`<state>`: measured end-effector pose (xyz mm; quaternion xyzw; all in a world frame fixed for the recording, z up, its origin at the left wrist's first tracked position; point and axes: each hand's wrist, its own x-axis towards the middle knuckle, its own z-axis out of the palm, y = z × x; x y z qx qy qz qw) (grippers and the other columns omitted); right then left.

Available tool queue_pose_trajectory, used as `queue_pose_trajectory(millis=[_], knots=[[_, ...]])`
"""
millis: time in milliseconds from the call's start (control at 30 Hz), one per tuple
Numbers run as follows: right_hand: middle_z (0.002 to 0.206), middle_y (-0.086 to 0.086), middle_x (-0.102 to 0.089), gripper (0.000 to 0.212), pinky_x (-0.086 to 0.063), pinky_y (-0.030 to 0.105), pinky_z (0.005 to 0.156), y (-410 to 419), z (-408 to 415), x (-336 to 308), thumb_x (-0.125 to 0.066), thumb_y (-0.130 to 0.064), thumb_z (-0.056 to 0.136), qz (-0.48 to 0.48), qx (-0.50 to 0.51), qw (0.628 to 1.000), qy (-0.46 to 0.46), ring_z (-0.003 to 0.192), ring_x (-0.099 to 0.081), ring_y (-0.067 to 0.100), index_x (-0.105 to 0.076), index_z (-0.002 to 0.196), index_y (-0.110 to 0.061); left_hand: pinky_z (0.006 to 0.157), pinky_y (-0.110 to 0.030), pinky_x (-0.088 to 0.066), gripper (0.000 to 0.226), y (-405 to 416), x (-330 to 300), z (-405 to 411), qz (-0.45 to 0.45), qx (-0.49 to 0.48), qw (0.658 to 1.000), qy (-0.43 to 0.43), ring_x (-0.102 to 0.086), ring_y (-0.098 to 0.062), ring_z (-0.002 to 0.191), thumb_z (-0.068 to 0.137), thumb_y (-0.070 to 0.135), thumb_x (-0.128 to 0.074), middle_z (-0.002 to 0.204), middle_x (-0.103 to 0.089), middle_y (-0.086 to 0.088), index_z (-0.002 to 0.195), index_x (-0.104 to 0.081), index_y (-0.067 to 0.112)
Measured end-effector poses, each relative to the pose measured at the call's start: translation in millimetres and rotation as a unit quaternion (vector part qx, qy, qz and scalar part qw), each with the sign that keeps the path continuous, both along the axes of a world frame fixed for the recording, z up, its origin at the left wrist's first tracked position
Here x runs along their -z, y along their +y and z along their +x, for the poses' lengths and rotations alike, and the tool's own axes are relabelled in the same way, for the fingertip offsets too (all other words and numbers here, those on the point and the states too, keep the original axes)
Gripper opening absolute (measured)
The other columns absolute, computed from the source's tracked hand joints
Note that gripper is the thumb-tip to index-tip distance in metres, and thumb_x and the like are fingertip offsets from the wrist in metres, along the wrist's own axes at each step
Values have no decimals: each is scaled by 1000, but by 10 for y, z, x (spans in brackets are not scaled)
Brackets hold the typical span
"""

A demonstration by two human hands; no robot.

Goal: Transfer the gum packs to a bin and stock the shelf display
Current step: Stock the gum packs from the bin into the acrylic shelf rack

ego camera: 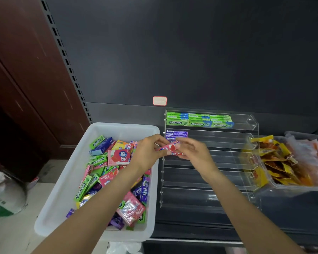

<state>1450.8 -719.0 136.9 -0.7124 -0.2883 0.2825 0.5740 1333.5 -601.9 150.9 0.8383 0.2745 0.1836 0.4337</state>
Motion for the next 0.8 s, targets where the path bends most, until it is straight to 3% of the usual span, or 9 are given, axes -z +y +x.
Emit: queue_pose_trajectory(millis=[100, 200, 267, 333, 467, 633, 800], knots=[[95, 10, -68, 18, -57, 22, 74, -55, 42, -20, -69, -4, 81, 11, 10, 1000, -7, 89, -65, 20, -67, 98, -10, 62, -6, -42, 28, -38, 3, 48, -5, 1, 1000, 7, -56, 0, 76, 77, 22, -74, 88, -59, 14, 101, -60, 18], [91, 5, -67, 16, -58, 28, 77, -156, 126, 26, -70, -5, 81, 8, 32, 999, -6, 91, -65, 20, -64, 87, -18, 63, -3, -44, 21, -11, 72, 43, -11, -33, 999, -14, -60, -4, 85, 84, 20, -68, 95, -64, 7, 103, -60, 15], [89, 4, -67, 16, -57, 36, 82, -212, 196, 101, -69, -5, 81, -3, 58, 998, -25, 93, -66, 22, -63, 83, -20, 70, -3, -43, 18, 13, 134, 23, 10, -70, 997, -17, -61, -9, 93, 90, 16, -60, 103, -66, 1, 107, -63, 14], [87, 3, -67, 17, -55, 40, 85, -236, 257, 189, -70, -5, 81, -26, 95, 993, -58, 91, -66, 23, -62, 82, -20, 82, -15, -46, 27, 28, 178, 18, 36, -89, 995, 7, -59, -12, 102, 92, 14, -57, 119, -62, -4, 119, -61, 15], [89, 4, -68, 11, -53, 32, 85, -187, 287, 340, -70, -8, 82, -101, 130, 975, -152, 83, -62, 13, -66, 93, -10, 99, -28, -43, 45, 36, 233, 42, 57, -55, 994, 71, -50, -18, 122, 94, 13, -54, 138, -50, -4, 138, -45, 20], [96, 6, -70, 16, -45, 16, 78, -56, 192, 423, -66, -9, 85, -134, 106, 955, -243, 83, -60, 9, -67, 101, -6, 97, -28, -44, 52, 33, 260, 43, 33, 12, 997, 71, -41, -15, 131, 94, 14, -52, 141, -47, -1, 143, -36, 26], [98, 8, -64, 16, -51, 23, 77, 1, 140, 503, -69, -12, 84, -177, 94, 925, -322, 82, -63, 16, -66, 99, -7, 96, -25, -43, 52, 34, 247, 50, 29, 23, 997, 67, -41, -13, 130, 95, 15, -51, 140, -48, 1, 143, -35, 28]])
